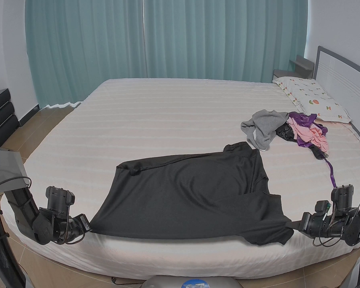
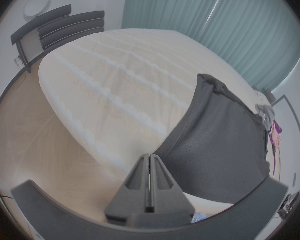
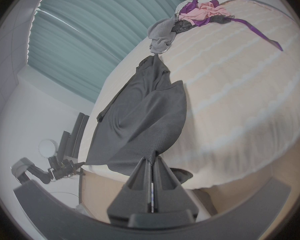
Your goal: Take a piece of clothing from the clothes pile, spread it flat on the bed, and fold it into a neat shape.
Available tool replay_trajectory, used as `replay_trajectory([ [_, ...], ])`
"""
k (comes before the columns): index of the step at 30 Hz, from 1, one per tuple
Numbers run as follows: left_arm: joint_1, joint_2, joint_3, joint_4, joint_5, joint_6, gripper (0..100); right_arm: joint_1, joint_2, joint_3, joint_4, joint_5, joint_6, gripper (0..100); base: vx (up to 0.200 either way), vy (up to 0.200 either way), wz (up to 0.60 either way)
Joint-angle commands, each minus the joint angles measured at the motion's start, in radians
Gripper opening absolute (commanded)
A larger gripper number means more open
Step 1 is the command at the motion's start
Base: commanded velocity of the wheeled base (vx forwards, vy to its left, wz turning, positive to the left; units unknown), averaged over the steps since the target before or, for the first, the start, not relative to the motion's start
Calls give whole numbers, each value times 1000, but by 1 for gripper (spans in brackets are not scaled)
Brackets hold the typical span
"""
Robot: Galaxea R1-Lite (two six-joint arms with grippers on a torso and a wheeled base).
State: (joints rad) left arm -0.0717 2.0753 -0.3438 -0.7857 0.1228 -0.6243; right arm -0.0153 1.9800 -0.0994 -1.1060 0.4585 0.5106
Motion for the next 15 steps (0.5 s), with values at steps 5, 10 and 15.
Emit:
replay_trajectory([
  [5,-13,-64,31,115,0,72,0,-77,-69,99,40,6,-98,0,0,0,0],
  [10,-25,-60,57,128,0,112,0,-92,-70,99,126,6,-155,0,0,0,0],
  [15,-48,-52,75,131,1,115,0,-95,-56,99,212,5,-245,0,0,0,0],
])
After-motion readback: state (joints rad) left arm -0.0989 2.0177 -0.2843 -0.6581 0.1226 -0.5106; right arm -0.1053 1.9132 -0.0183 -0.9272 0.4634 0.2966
